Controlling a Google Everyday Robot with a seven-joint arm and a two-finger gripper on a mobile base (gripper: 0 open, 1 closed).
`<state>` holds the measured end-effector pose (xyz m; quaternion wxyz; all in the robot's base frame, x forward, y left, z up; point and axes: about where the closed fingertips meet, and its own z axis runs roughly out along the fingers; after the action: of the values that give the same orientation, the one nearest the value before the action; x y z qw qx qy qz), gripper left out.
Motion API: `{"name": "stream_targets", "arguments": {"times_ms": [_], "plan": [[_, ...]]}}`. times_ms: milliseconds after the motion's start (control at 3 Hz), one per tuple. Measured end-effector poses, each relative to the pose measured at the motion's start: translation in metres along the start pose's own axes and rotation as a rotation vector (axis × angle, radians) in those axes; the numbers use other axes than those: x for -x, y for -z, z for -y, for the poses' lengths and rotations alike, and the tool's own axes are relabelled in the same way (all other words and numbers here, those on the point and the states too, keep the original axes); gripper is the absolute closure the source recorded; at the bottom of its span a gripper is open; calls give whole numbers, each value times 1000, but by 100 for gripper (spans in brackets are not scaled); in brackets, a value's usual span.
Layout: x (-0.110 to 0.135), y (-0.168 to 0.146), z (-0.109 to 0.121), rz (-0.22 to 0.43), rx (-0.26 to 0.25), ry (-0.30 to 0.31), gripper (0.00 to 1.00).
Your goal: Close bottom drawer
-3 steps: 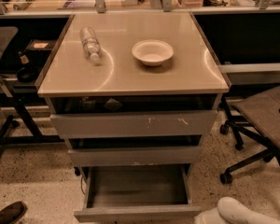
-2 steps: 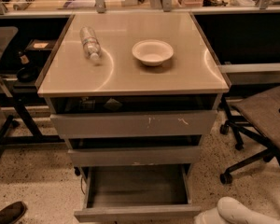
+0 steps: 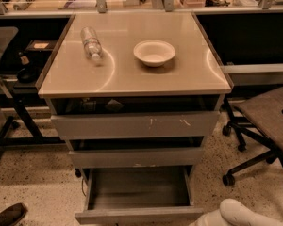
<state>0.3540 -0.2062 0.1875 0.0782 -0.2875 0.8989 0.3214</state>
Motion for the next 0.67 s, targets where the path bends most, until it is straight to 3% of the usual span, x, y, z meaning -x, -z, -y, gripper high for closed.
{"name": "stream_targets", "arguments": {"times_ms": [667], "plan": [[5,0,-2,12,-3,18,88]]}}
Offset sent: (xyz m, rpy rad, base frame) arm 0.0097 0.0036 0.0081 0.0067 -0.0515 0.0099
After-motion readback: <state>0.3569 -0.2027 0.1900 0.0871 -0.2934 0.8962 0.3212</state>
